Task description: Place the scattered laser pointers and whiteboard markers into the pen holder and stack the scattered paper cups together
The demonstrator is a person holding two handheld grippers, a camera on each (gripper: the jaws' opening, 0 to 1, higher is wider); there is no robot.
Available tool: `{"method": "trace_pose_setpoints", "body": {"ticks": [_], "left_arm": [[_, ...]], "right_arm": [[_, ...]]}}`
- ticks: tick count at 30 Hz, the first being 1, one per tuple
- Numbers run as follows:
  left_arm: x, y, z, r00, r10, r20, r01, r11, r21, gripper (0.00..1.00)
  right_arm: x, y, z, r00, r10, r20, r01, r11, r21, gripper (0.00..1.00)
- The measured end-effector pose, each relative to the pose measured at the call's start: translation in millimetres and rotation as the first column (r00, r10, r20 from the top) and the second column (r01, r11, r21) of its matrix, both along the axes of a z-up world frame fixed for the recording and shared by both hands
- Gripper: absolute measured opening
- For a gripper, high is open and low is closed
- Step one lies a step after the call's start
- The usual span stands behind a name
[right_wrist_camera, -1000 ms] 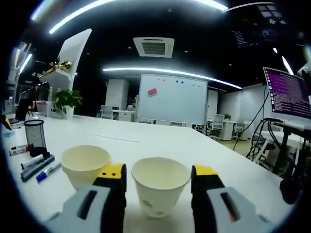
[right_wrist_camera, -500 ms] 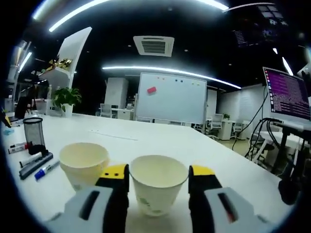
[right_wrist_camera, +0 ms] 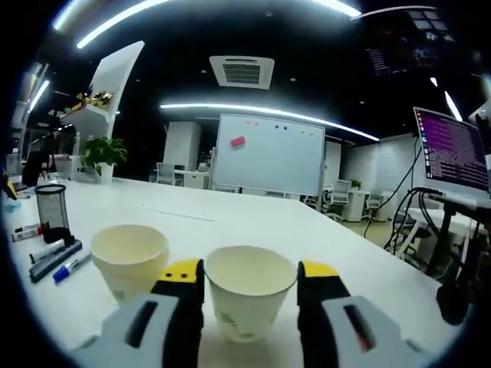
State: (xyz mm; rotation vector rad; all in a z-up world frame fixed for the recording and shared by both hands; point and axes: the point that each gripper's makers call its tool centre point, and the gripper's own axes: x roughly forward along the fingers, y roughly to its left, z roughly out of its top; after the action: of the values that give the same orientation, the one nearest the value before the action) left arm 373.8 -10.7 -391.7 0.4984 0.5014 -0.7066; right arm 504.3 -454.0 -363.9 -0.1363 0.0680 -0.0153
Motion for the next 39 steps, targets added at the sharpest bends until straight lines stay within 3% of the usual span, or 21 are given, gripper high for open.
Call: {"method": "trace_pose_setpoints", "body": {"ticks": [12, 32, 39], "left_arm": [[-7.3, -7.4, 6.4, 0.999, -0.034, 0.003, 0.034, 0.998, -0.044, 0.65], [-6.7, -8.5, 1.7, 0.999, -0.034, -0.014, 0.033, 0.999, -0.029, 0.65], [-5.5, -15.7, 1.8, 0.999, -0.049, -0.012, 0.048, 0.998, -0.039, 0.65]], "right_arm": [[-2.0, 4.7, 0.7, 1.0, -0.001, 0.0, 0.001, 1.0, -0.016, 0.48], [-5.7, 7.9, 1.7, 1.0, 0.003, 0.015, -0.003, 1.0, 0.027, 0.47], [-6.6, 11.0, 1.6, 1.0, 0.007, 0.011, -0.007, 1.0, 0.002, 0.47]]}}
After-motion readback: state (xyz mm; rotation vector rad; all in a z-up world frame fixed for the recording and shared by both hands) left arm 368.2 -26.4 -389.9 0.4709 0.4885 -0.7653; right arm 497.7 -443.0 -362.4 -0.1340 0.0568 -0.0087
